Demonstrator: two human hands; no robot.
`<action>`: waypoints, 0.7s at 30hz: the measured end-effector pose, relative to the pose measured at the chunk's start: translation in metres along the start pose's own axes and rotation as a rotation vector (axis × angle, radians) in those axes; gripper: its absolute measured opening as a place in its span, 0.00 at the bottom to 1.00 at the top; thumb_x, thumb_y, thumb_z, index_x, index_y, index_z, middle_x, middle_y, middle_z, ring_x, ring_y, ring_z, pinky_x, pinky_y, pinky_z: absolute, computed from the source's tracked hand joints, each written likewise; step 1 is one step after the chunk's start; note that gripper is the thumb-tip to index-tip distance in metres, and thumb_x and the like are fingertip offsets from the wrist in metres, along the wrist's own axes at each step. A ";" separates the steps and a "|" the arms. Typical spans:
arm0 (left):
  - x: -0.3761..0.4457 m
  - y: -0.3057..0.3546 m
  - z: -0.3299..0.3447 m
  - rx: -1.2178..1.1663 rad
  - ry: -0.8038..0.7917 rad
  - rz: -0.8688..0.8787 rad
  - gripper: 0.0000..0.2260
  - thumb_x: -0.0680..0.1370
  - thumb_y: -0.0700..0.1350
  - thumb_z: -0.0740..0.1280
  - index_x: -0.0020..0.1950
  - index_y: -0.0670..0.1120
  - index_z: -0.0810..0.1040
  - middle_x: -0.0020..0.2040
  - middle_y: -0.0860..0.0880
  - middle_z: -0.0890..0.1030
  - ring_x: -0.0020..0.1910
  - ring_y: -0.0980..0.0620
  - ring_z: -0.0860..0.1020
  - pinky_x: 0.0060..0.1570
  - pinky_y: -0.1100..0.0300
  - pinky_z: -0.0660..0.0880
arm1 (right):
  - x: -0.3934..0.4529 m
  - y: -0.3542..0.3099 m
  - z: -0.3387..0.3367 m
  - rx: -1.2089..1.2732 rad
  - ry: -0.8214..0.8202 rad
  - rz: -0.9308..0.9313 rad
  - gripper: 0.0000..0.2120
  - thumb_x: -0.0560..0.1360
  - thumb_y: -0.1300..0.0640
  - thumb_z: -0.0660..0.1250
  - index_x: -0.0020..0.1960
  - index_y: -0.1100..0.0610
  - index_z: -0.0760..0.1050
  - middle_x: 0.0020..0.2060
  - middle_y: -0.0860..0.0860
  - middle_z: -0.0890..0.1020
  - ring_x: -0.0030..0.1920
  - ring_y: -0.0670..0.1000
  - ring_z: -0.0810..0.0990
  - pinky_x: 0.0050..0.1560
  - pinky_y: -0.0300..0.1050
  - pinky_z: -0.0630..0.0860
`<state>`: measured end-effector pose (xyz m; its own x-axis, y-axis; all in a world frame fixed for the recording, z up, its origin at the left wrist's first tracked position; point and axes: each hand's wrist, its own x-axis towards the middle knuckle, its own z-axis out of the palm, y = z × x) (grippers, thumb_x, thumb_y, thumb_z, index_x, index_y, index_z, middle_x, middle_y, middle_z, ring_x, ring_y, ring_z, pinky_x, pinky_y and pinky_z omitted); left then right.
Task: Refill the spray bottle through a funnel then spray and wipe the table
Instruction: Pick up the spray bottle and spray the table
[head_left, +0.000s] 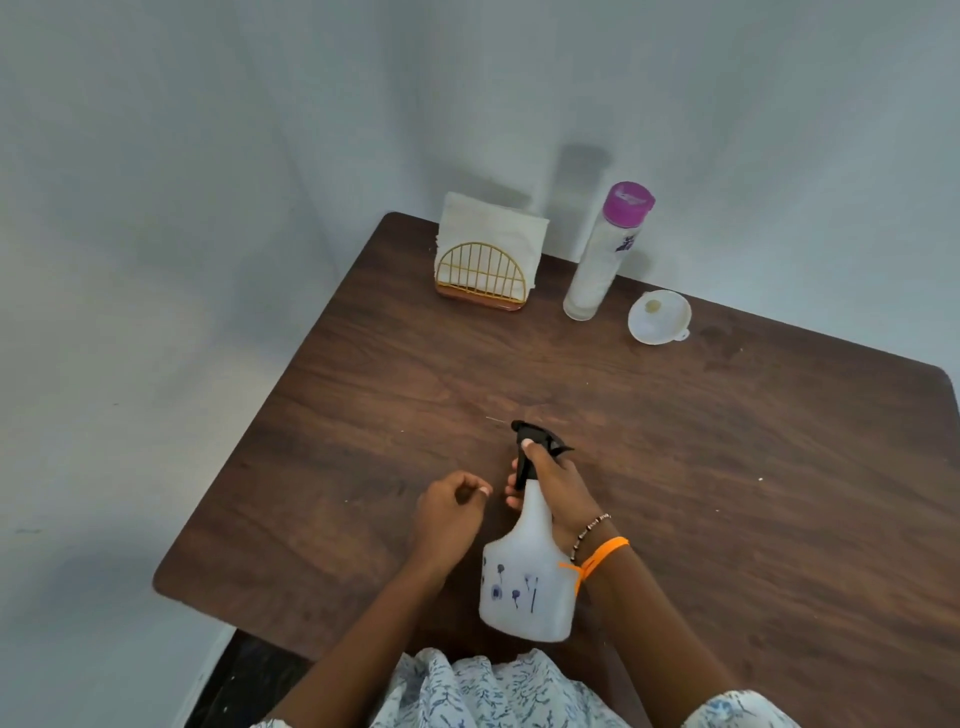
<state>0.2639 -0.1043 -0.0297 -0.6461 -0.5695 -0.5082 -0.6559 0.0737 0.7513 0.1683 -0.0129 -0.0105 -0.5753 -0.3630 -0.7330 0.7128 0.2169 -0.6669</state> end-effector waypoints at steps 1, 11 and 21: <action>-0.001 0.000 0.000 -0.006 -0.001 -0.003 0.06 0.77 0.44 0.63 0.42 0.53 0.77 0.42 0.55 0.80 0.43 0.58 0.77 0.45 0.60 0.75 | 0.002 -0.001 0.000 0.022 0.015 0.019 0.15 0.78 0.53 0.61 0.40 0.63 0.74 0.33 0.57 0.76 0.32 0.53 0.76 0.29 0.41 0.78; -0.003 0.011 0.019 0.076 -0.092 0.045 0.05 0.76 0.45 0.64 0.43 0.53 0.78 0.43 0.55 0.80 0.44 0.58 0.77 0.49 0.55 0.77 | -0.017 0.012 -0.054 0.443 -0.004 0.025 0.10 0.78 0.56 0.60 0.46 0.63 0.74 0.40 0.57 0.78 0.46 0.55 0.79 0.38 0.47 0.82; -0.011 0.044 0.067 0.217 -0.265 0.198 0.04 0.75 0.48 0.64 0.42 0.54 0.78 0.41 0.57 0.80 0.43 0.59 0.78 0.49 0.53 0.78 | -0.032 0.018 -0.131 0.636 0.418 0.010 0.15 0.77 0.52 0.62 0.36 0.62 0.70 0.28 0.55 0.73 0.28 0.50 0.73 0.26 0.40 0.78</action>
<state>0.2163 -0.0403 -0.0192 -0.8283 -0.2976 -0.4746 -0.5571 0.3484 0.7538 0.1468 0.1211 -0.0165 -0.5811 0.0367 -0.8130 0.7402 -0.3912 -0.5468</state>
